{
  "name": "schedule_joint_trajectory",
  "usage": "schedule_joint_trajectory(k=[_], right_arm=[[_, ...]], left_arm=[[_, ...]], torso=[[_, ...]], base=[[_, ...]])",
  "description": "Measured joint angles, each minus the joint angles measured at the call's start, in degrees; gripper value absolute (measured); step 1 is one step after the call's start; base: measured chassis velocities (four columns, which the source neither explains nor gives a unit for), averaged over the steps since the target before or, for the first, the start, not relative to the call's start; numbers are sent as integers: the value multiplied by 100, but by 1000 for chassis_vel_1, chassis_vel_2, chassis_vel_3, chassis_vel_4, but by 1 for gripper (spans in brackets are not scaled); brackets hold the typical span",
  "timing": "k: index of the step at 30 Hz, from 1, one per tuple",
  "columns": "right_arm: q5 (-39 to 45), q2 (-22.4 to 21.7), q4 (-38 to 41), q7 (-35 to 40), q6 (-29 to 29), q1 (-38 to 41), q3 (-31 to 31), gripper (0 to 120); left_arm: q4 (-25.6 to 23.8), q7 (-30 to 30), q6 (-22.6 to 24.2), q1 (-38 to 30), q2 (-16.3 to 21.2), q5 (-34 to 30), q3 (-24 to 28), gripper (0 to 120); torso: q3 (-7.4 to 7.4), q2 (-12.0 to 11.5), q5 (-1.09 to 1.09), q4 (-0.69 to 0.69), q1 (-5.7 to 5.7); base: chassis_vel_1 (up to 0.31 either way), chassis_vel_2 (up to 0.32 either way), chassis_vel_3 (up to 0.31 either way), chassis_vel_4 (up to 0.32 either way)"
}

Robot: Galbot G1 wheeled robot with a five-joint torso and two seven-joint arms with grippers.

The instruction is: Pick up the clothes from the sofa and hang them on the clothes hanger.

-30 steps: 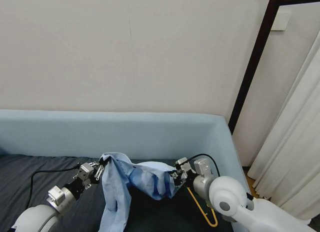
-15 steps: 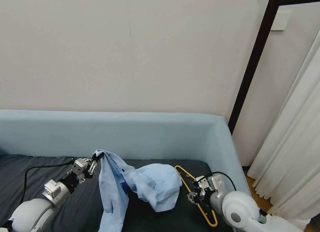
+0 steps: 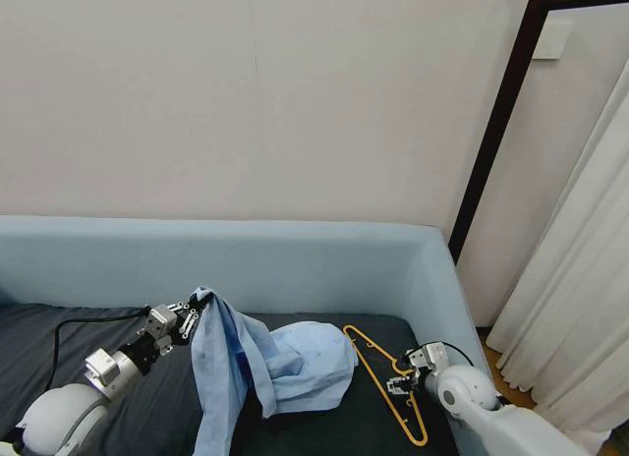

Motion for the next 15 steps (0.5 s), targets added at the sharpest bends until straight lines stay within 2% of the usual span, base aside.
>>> schedule_joint_trajectory(k=[5,12,15], right_arm=[[-304,363,-600,-108,-18,165,104,100],[-512,635,-1260,-290,-30,369,301,97],[-796,734,-1601,-403,-31,420,407,85]], left_arm=[[-15,-2,-6,14,45,3,-42,0],[-17,-16,-28,34,46,3,-82,0],[-9,-25,-30,14,26,0,-81,0]], torso=[[0,0,-1,0,0],[0,0,-1,0,0],[0,0,-1,-1,0]], base=[[0,0,0,0],[0,0,0,0],[0,0,0,0]])
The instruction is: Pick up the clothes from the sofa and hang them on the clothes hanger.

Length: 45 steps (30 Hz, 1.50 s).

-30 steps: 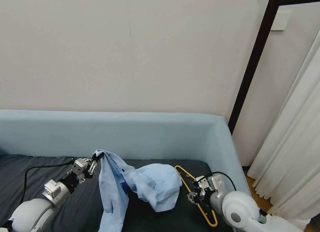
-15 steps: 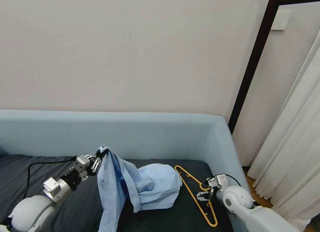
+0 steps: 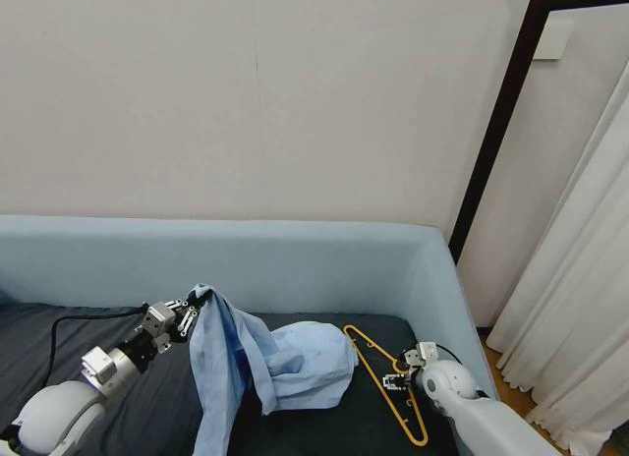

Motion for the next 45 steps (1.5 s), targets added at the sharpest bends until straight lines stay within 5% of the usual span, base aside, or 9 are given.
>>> schedule_joint_trajectory(k=[21,29,39,45], right_arm=[[-802,71,-194,-387,11,-251,64,7],[-830,-28,165,-186,30,-312,-52,5],[-99,-627,1783,416,1715,-387,278,5],[-247,-1471,3147,-240,3227,-1021,273,5]], left_arm=[[116,-20,-3,-128,20,-40,83,0],[118,-23,-8,-157,23,-67,84,0],[200,-18,-8,-282,36,-141,190,0],[178,-47,63,-377,34,-382,274,0]], torso=[[-1,0,-1,0,-1],[1,0,2,-1,0],[1,-1,2,1,0],[0,-1,0,2,0]], base=[[0,0,0,0],[0,0,0,0],[0,0,0,0],[0,0,0,0]])
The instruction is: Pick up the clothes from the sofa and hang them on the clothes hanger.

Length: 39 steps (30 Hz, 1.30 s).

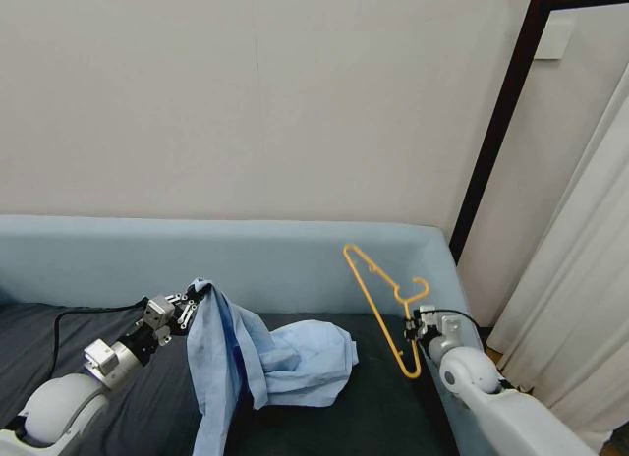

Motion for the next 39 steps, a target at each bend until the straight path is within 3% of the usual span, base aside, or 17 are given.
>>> schedule_joint_trajectory(k=[3,5,6,8,9,15,26,39], right_arm=[[-1089,-512,696,-333,870,-768,-100,5],[-2633,-734,1019,-156,1136,-1310,-130,5],[-2633,-734,1019,-156,1136,-1310,-130,5],[-4214,-789,1147,261,1144,-1654,-169,5],[-4586,-789,1178,388,1128,-1722,-190,5],[-6076,-701,1652,1335,651,-1991,-574,5],[-7298,-529,1872,1523,500,-1621,-1258,5],[-6653,-274,1408,1752,-450,-560,-2138,5]], left_arm=[[-77,-49,91,-66,37,-236,11,0],[-147,-68,129,-92,89,-340,-28,0],[-147,-68,129,-92,89,-340,-28,0],[-229,-89,157,-102,146,-421,-93,0],[-257,-96,164,-103,162,-442,-112,0],[-530,-162,209,-13,197,-497,-192,0],[-590,-229,292,57,57,-469,-46,0],[-894,-216,303,260,-137,-311,-86,0]], torso=[[-1,0,2,-6,-1],[-1,1,1,-5,-2],[-1,1,1,-5,-2],[0,1,1,-2,-1],[0,1,2,-1,-2],[-1,1,0,-1,-2],[-1,1,-1,-2,-1],[0,1,1,-2,0]], base=[[0,0,0,0],[0,0,0,0],[0,0,0,0],[0,0,0,0],[0,0,0,0],[0,0,0,0],[0,0,0,0],[0,0,0,0]])
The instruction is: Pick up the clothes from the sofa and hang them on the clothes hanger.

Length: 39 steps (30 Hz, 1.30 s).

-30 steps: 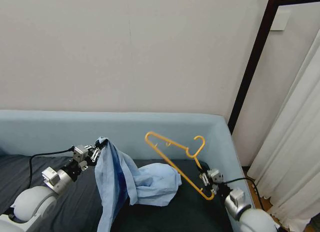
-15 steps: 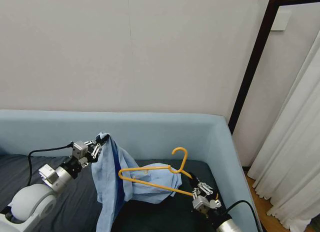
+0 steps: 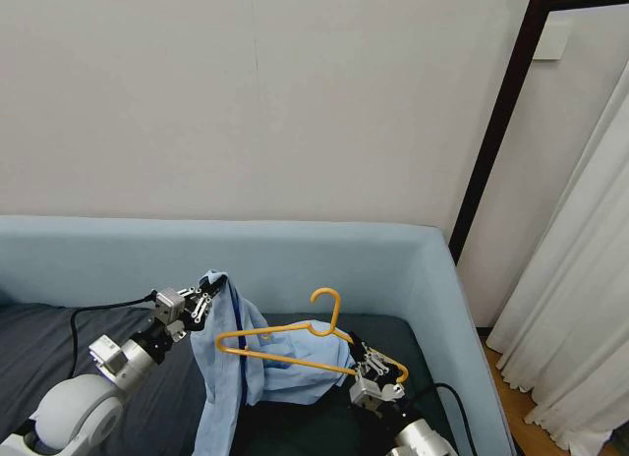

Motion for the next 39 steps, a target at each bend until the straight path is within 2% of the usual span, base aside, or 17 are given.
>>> schedule_joint_trajectory(k=[5,11,24,31,39], right_arm=[[536,-6,-40,40,-151,563,-112,5],[722,36,-131,42,-270,937,-192,5],[537,-345,45,42,-264,414,88,5],[549,-423,5,50,-261,246,233,5],[656,-211,-153,51,-298,653,-77,5]], left_arm=[[-100,24,-6,119,8,92,-22,0],[-197,51,-32,136,34,126,-30,0],[216,176,-180,-76,169,172,-7,0],[125,212,-205,-18,196,176,-8,0],[-125,259,-207,123,88,305,128,0]], torso=[[0,0,-1,0,0],[0,0,0,1,0],[0,0,-1,-1,0],[0,0,0,-1,0],[-1,0,0,1,0]], base=[[0,0,0,0],[0,0,0,0],[0,0,0,0],[0,0,0,0],[0,0,0,0]])
